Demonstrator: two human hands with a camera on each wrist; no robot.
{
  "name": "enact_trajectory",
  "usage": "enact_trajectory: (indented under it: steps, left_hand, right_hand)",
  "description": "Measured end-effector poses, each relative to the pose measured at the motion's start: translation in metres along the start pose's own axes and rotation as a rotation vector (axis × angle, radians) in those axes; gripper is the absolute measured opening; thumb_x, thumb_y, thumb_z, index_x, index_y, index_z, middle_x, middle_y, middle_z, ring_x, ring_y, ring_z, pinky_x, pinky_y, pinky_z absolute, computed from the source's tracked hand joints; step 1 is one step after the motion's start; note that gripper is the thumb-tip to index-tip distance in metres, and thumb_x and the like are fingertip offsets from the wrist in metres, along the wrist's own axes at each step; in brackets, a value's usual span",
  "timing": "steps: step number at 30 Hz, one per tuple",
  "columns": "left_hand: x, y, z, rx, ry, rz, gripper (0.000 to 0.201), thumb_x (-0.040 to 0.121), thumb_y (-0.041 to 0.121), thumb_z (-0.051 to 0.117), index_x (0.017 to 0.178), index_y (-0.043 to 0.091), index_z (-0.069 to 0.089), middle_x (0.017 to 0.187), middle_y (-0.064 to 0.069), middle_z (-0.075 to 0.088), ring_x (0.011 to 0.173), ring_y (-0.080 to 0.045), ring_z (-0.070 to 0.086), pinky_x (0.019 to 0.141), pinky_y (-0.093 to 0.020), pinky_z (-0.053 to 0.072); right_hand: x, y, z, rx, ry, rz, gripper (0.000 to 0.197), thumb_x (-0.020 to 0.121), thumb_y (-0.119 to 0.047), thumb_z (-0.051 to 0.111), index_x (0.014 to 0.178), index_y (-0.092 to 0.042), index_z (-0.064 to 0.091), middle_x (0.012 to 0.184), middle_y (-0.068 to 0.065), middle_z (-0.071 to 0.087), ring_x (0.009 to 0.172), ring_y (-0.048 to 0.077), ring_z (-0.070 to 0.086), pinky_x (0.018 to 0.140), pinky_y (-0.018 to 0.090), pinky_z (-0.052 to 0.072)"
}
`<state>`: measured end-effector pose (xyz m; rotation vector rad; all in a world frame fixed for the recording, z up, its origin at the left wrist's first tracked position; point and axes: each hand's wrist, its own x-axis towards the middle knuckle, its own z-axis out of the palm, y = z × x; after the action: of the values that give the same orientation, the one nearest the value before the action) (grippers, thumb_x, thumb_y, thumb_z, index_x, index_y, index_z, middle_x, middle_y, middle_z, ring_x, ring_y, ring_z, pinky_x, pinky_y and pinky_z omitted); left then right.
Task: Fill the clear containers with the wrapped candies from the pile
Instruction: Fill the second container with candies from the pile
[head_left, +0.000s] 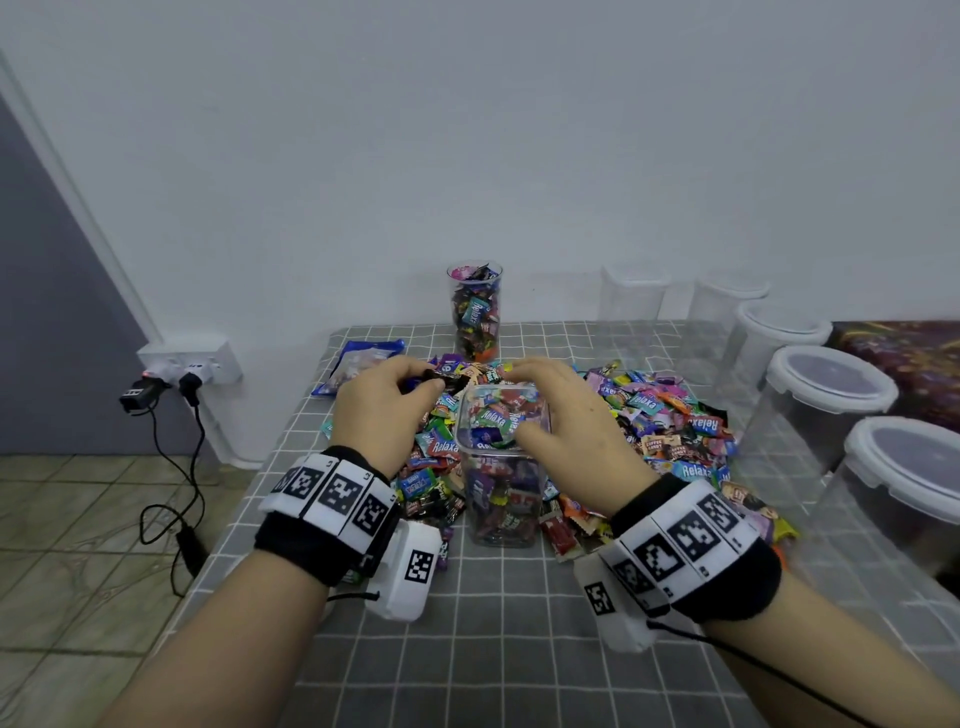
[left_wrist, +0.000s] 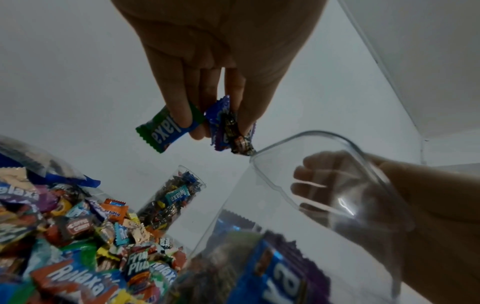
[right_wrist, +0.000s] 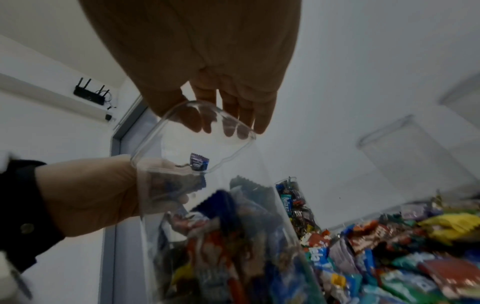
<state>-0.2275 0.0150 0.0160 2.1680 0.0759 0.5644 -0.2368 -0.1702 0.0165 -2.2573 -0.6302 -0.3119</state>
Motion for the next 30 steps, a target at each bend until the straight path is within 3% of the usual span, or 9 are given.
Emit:
enact_trajectory:
  steps: [3,7,10,14,18,20,27,29,30]
  left_hand:
    - [-0.002,0.009,-0.004,-0.05,-0.001,0.016,0.004,0.085,0.022,0.065,0.085,0.026,0.067,0.079,0.009,0.065,0.078,-0.011,0.059,0.071,-0.024,0.046]
    - [-0.005,0.025,-0.006,-0.124,-0.023,0.049,0.004,0.085,0.022,0.067,0.087,0.025,0.067,0.077,0.015,0.062,0.074,-0.002,0.057,0.066,-0.014,0.042]
    - [-0.01,0.039,-0.005,-0.199,-0.082,0.088,0.014,0.084,0.019,0.067,0.079,0.031,0.065,0.077,0.013,0.065,0.075,-0.003,0.06,0.069,-0.015,0.047]
    - [-0.016,0.05,0.002,-0.153,-0.177,0.14,0.011,0.083,0.019,0.069,0.08,0.029,0.067,0.077,0.008,0.068,0.078,-0.012,0.063,0.076,-0.029,0.051]
    - [-0.02,0.052,0.006,0.059,-0.263,0.216,0.009,0.084,0.022,0.066,0.092,0.024,0.07,0.082,0.007,0.068,0.081,-0.012,0.062,0.079,-0.032,0.049]
    - [-0.022,0.053,0.008,0.168,-0.299,0.255,0.013,0.085,0.023,0.064,0.096,0.023,0.07,0.09,0.005,0.07,0.087,-0.012,0.062,0.082,-0.032,0.048]
    - [-0.022,0.055,0.007,0.293,-0.364,0.259,0.019,0.085,0.026,0.062,0.103,0.027,0.069,0.088,0.007,0.066,0.085,-0.012,0.059,0.075,-0.026,0.043]
    - [-0.022,0.057,0.006,0.284,-0.376,0.248,0.023,0.085,0.026,0.063,0.107,0.029,0.068,0.09,0.006,0.068,0.086,-0.013,0.06,0.078,-0.028,0.044]
    - [-0.022,0.058,0.005,0.272,-0.381,0.247,0.024,0.085,0.025,0.063,0.108,0.03,0.068,0.091,0.005,0.069,0.085,-0.012,0.06,0.079,-0.028,0.045]
  right_hand:
    - [-0.008,0.001,-0.004,0.198,-0.023,0.136,0.062,0.086,-0.019,0.065,0.14,-0.019,0.035,0.128,-0.015,0.038,0.114,-0.006,0.032,0.095,0.015,0.027]
    - [-0.017,0.012,0.0,0.519,-0.154,0.245,0.083,0.08,-0.017,0.074,0.142,-0.027,0.02,0.125,-0.027,0.04,0.095,-0.032,0.042,0.078,-0.004,0.034]
    - [-0.019,0.024,0.007,0.567,-0.21,0.291,0.091,0.078,-0.015,0.075,0.145,-0.028,0.015,0.122,-0.021,0.046,0.094,-0.026,0.047,0.076,-0.001,0.04]
    - [-0.019,0.03,0.009,0.56,-0.212,0.291,0.064,0.08,-0.015,0.073,0.12,-0.041,0.031,0.105,-0.028,0.05,0.087,-0.028,0.05,0.07,-0.002,0.04]
    - [-0.018,0.033,0.012,0.541,-0.203,0.292,0.068,0.077,-0.027,0.077,0.131,-0.035,0.037,0.117,-0.022,0.052,0.105,-0.016,0.05,0.086,0.01,0.043]
    - [-0.018,0.035,0.012,0.519,-0.2,0.284,0.061,0.076,-0.028,0.078,0.125,-0.039,0.041,0.117,-0.021,0.054,0.107,-0.01,0.051,0.091,0.019,0.044]
    - [-0.018,0.037,0.011,0.519,-0.193,0.278,0.041,0.078,-0.021,0.076,0.101,-0.035,0.046,0.097,-0.02,0.061,0.086,-0.009,0.058,0.077,0.016,0.046]
    - [-0.018,0.036,0.011,0.534,-0.203,0.282,0.044,0.078,-0.019,0.077,0.105,-0.035,0.045,0.094,-0.027,0.062,0.085,-0.013,0.057,0.078,0.014,0.047]
    - [-0.018,0.036,0.013,0.555,-0.203,0.288,0.053,0.076,-0.02,0.078,0.115,-0.035,0.046,0.104,-0.024,0.063,0.095,-0.009,0.059,0.087,0.021,0.049]
